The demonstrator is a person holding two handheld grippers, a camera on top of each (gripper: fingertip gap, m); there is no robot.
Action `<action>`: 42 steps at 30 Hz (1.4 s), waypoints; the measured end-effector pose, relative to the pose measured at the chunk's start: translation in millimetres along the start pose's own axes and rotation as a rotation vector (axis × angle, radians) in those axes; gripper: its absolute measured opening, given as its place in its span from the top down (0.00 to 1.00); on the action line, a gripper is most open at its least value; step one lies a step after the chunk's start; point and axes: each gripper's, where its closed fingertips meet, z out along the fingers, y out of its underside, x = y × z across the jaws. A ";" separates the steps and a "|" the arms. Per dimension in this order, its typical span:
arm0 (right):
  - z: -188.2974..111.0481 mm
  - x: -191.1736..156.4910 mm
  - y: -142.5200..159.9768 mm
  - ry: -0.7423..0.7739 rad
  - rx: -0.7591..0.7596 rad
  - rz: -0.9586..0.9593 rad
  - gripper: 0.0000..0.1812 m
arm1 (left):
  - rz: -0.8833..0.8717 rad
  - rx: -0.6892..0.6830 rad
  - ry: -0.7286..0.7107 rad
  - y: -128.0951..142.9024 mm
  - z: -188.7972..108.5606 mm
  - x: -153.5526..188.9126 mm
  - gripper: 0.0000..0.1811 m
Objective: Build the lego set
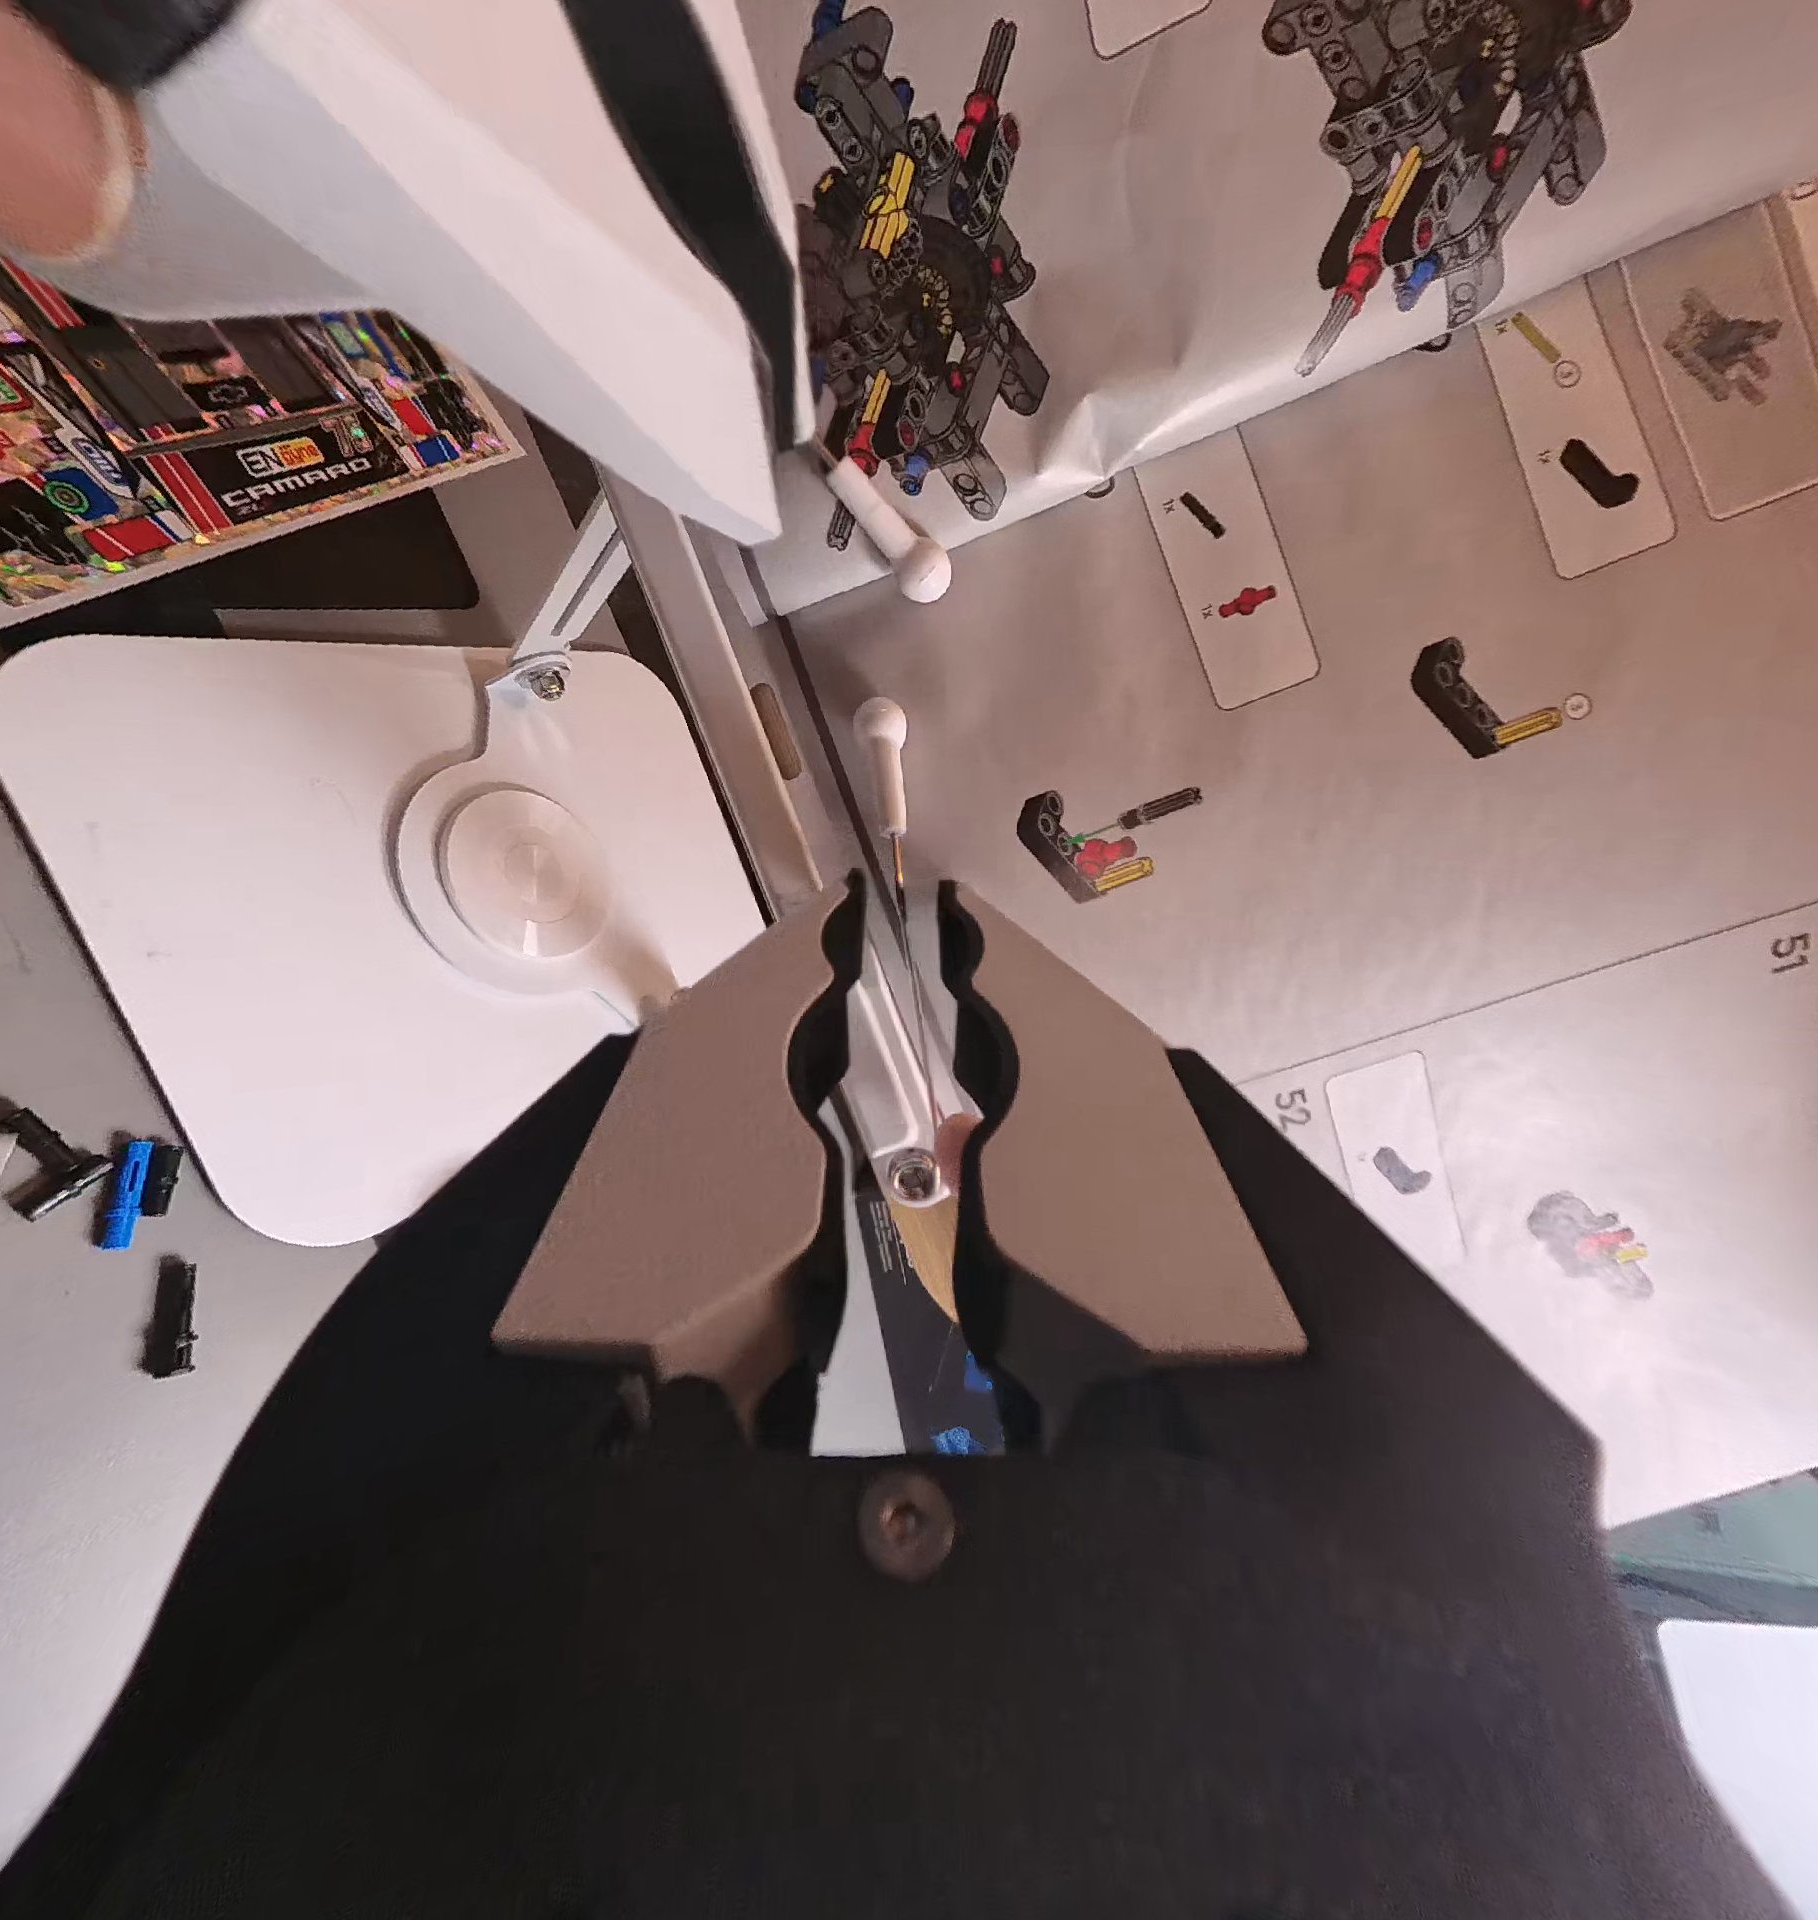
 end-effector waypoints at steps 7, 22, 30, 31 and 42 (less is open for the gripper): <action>-55.2 -7.1 -6.6 -0.053 0.115 0.305 0.80 | -0.058 0.092 0.005 -6.0 -39.4 12.4 0.86; -229.0 -117.7 59.6 -0.113 0.260 0.817 0.79 | -0.104 0.092 -0.043 46.4 -178.9 71.3 0.75; -239.1 -120.1 75.1 -0.101 0.319 0.963 0.76 | -0.294 0.149 -0.136 68.7 -232.4 127.7 0.73; -239.1 -119.6 75.8 -0.095 0.327 0.981 0.76 | -0.337 0.164 -0.144 69.7 -231.0 132.7 0.72; -250.8 -109.2 87.9 -0.011 0.337 0.974 0.75 | -0.239 0.173 -0.314 107.3 -167.4 92.4 0.73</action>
